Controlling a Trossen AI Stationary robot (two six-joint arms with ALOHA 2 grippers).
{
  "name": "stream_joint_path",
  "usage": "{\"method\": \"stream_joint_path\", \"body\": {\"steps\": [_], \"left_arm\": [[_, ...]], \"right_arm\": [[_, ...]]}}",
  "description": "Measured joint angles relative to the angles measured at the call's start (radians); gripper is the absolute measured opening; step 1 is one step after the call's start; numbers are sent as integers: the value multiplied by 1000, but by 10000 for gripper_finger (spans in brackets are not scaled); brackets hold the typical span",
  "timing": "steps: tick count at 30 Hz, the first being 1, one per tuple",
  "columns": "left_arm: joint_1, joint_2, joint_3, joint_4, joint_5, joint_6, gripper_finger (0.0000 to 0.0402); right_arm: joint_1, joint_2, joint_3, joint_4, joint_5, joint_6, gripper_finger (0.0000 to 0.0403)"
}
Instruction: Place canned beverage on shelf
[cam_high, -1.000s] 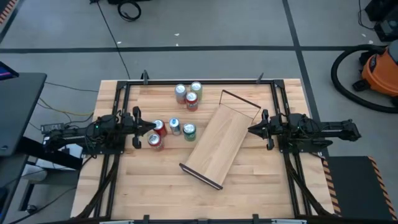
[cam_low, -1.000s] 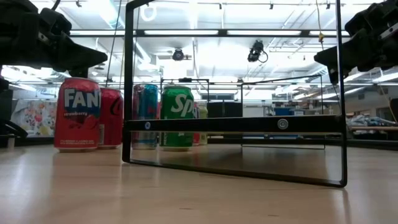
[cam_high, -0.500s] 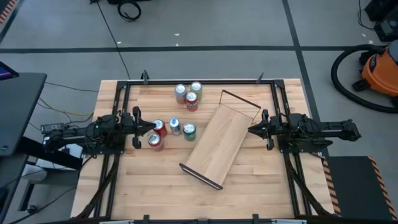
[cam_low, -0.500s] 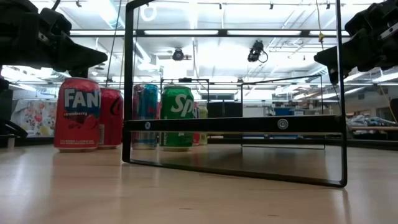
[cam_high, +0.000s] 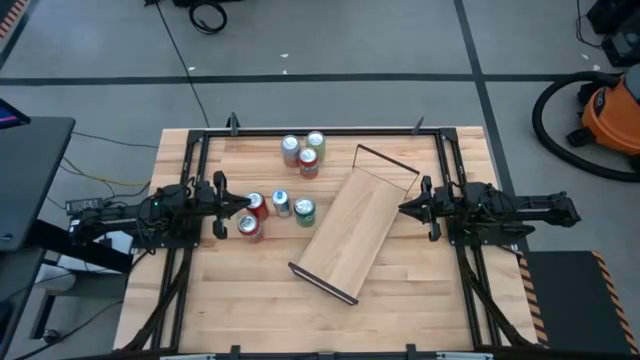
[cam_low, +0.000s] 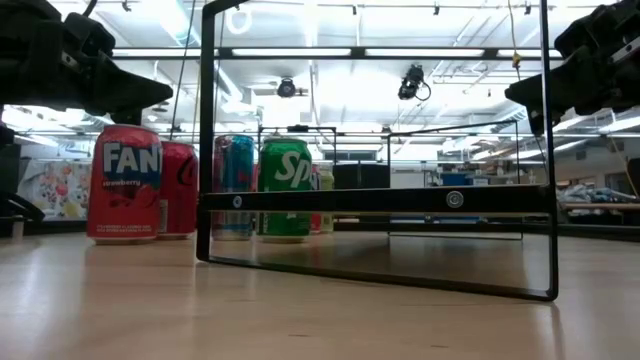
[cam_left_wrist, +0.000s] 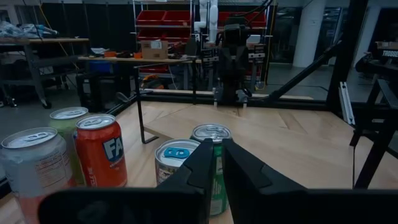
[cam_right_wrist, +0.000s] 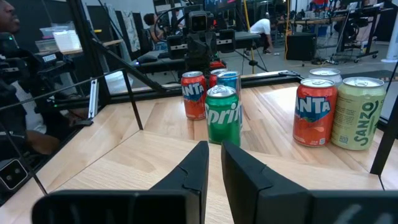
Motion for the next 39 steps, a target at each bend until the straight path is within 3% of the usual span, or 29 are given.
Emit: {"method": "stream_joint_path", "body": {"steps": [34, 39], "left_arm": [[0, 0, 0, 34, 0, -1, 43], [0, 0, 0, 89, 0, -165, 43]], "right_arm": [[0, 0, 0, 0, 0, 0, 55], [0, 0, 0, 0, 0, 0, 55]]}}
